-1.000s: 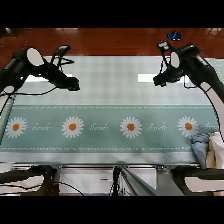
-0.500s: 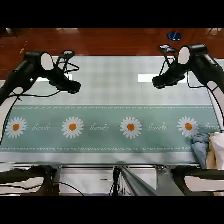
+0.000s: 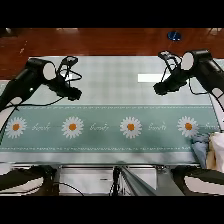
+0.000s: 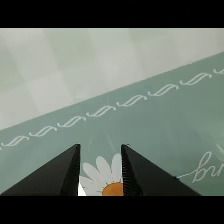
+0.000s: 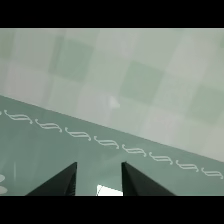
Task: Fold the shirts.
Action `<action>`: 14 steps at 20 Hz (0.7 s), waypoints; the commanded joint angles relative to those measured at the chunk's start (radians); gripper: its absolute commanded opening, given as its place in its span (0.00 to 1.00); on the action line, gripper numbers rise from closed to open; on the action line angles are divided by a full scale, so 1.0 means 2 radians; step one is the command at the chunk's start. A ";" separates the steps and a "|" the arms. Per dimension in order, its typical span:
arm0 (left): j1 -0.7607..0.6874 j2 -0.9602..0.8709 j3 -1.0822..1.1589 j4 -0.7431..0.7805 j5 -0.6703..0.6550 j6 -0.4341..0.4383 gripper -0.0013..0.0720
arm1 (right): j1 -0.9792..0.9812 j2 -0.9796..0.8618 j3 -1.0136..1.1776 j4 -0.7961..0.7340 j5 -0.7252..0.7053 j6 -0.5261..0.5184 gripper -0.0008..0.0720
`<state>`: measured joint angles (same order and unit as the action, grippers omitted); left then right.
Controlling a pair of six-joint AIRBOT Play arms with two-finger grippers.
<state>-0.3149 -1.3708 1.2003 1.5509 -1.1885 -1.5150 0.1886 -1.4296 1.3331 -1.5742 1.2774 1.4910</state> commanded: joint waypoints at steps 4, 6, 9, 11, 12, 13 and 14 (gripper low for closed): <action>-0.001 0.020 -0.043 0.001 0.048 -0.004 0.47 | 0.000 0.022 -0.025 -0.011 -0.031 0.005 0.49; -0.001 0.020 -0.043 0.001 0.054 -0.004 0.47 | 0.000 0.022 -0.025 -0.011 -0.031 0.008 0.49; -0.001 0.019 -0.043 0.001 0.054 -0.004 0.47 | 0.000 0.022 -0.025 -0.012 -0.031 0.008 0.49; -0.001 0.019 -0.043 0.001 0.054 -0.004 0.47 | 0.000 0.022 -0.025 -0.012 -0.031 0.008 0.49; -0.001 0.019 -0.043 0.001 0.054 -0.004 0.47 | 0.000 0.022 -0.025 -0.012 -0.031 0.008 0.49; -0.001 0.019 -0.043 0.001 0.054 -0.004 0.47 | 0.000 0.022 -0.025 -0.012 -0.031 0.008 0.49; -0.001 0.019 -0.043 0.001 0.054 -0.004 0.47 | 0.000 0.022 -0.025 -0.012 -0.031 0.008 0.49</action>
<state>-0.3157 -1.3334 1.1152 1.5528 -1.0840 -1.5227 0.1879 -1.3872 1.2831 -1.5978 1.2156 1.5051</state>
